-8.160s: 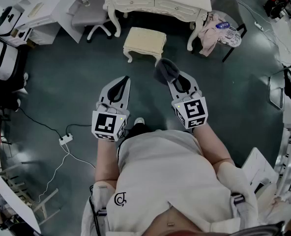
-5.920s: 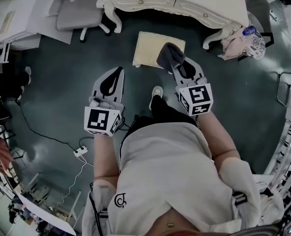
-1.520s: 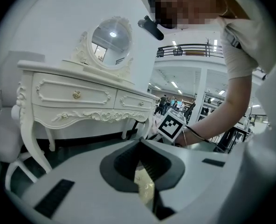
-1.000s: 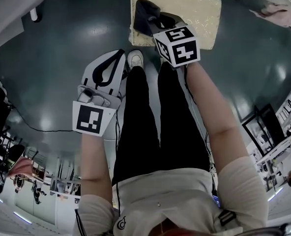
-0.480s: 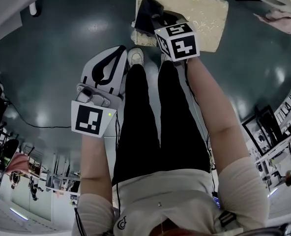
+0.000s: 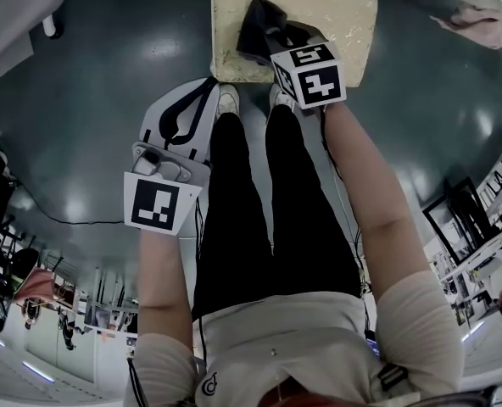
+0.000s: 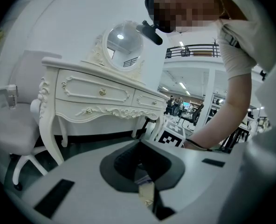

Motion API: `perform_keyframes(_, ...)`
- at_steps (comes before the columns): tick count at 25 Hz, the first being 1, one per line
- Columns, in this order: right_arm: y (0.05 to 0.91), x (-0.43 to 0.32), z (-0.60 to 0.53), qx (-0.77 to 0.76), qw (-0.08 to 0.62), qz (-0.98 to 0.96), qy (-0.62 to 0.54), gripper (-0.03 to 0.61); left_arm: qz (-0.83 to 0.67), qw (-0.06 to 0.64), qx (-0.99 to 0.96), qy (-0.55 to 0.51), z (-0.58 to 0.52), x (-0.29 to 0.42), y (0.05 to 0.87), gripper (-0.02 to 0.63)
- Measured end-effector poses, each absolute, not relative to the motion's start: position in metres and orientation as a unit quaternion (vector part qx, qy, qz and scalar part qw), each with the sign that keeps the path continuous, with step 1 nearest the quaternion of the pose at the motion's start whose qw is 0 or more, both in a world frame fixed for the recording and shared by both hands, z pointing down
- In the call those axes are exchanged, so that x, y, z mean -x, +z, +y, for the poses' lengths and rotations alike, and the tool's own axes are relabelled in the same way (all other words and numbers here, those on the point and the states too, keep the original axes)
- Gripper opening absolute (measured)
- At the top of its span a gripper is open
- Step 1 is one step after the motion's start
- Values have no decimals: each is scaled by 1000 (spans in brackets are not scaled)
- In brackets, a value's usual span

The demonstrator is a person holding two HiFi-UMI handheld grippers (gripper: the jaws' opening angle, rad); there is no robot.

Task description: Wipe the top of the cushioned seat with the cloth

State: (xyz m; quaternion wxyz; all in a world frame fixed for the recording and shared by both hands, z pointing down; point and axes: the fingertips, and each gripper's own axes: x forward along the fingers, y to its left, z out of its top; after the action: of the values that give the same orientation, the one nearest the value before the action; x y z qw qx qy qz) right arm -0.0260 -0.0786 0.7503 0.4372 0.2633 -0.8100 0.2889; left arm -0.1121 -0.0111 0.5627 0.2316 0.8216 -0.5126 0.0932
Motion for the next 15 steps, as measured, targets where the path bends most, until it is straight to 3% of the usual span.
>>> perform_keyframes(15, 754, -72, -104, -286, 436, -801, 295, 75, -489, 237, -834, 100, -30, 23, 571, 12)
